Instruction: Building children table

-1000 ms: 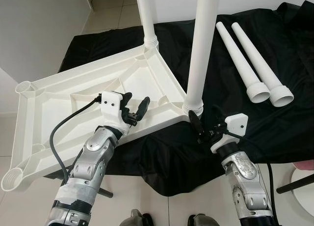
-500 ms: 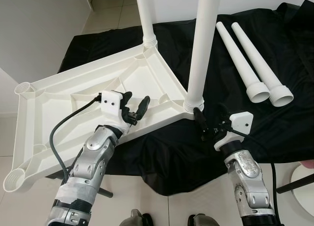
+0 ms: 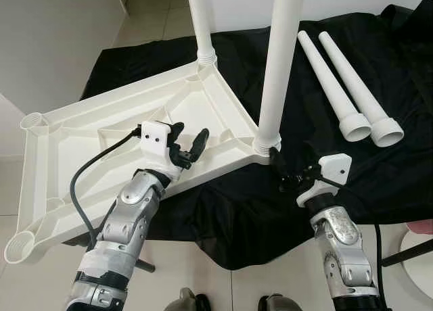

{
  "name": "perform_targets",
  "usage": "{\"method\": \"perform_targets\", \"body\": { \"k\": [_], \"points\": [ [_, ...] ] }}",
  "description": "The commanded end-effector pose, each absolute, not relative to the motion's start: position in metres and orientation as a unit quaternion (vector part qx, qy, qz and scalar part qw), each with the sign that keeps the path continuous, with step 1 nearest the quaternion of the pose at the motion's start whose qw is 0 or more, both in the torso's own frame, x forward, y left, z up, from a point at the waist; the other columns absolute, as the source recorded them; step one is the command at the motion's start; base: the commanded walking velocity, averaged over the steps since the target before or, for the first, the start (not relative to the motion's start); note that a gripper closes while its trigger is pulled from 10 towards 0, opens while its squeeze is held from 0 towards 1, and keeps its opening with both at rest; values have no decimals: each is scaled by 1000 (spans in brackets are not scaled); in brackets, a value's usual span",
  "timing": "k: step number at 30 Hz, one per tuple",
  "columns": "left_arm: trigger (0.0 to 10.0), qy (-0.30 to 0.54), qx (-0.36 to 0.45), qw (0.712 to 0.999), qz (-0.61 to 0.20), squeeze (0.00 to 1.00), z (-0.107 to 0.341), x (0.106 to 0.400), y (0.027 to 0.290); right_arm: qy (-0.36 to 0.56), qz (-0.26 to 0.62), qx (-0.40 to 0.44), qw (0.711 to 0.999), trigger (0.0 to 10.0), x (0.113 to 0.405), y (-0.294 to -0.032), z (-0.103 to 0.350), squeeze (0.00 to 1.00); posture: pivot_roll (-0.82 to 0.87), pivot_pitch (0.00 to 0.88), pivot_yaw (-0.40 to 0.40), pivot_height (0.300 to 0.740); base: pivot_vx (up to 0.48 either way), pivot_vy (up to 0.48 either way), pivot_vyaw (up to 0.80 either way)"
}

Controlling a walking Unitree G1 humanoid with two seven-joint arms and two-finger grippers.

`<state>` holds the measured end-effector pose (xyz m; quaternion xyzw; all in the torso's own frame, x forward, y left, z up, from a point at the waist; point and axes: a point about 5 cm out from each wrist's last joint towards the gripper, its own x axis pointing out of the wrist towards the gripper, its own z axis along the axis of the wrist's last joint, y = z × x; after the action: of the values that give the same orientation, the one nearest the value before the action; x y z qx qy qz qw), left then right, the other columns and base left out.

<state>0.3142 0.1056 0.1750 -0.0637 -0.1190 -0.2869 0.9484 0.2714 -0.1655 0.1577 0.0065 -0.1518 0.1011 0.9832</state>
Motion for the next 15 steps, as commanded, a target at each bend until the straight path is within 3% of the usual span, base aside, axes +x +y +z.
{"method": "perform_targets", "body": {
  "k": [1, 15],
  "points": [
    [10000, -128, -55, 936, -322, 0, 175, 311, 106, -150, 102, 14, 983, 10000, 272, -165, 156, 0, -168, 112, 122, 740, 0, 0, 0],
    [10000, -136, -59, 935, -323, 0, 180, 312, 102, -153, 102, 11, 983, 10000, 277, -164, 159, 0, -188, 96, 128, 740, 0, 0, 0]
  ]
}}
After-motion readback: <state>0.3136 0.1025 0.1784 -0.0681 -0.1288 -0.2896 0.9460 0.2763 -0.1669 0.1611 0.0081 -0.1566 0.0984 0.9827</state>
